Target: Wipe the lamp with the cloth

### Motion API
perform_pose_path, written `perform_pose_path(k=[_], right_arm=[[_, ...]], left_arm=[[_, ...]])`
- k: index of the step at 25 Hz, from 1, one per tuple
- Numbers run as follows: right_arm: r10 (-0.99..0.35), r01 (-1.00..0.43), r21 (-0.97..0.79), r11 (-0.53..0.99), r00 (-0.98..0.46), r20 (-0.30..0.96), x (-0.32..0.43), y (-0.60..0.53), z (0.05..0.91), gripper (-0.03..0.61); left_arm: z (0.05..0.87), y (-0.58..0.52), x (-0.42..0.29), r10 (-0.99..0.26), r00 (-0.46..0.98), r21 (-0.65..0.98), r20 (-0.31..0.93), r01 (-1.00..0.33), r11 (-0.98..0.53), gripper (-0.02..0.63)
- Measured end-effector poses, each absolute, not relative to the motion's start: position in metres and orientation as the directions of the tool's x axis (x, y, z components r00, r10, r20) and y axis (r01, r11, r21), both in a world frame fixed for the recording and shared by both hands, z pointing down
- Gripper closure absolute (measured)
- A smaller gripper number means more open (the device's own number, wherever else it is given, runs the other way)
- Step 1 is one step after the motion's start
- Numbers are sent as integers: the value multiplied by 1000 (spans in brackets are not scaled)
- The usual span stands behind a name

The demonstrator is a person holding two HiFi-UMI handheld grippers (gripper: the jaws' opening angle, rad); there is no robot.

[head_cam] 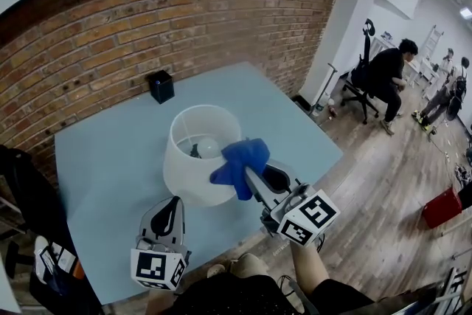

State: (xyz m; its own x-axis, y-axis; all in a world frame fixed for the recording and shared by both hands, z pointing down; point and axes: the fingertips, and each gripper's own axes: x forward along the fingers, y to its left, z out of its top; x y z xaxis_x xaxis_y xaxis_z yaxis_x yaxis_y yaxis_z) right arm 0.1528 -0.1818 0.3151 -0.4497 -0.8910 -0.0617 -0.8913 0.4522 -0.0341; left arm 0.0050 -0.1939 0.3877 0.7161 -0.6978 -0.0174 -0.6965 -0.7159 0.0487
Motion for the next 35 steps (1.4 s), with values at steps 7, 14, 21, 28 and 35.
perform_pose_path(k=[7,14,21,28,35], right_arm=[[-898,-898,-114,425,-435,73,172,-188,370,517],[-880,-901,-188,390,-425,211,195,-190,428,517],[-827,-846,-194,497,-529,190,229,-201,397,517],[-658,-612,-290,736,-748,-90,235,-250,279,517],[-448,-412,-348,842,-893,-27,206,-286,289,517]], left_arm=[[402,-198,3,-704,710,41,28,-705,-708,604],[408,-203,0,-709,704,47,40,-710,-703,604],[396,-220,-9,-739,673,6,18,-740,-673,606],[379,-254,-20,-774,634,-45,-10,-773,-633,606],[368,-271,-19,-787,616,-67,-22,-787,-614,605]])
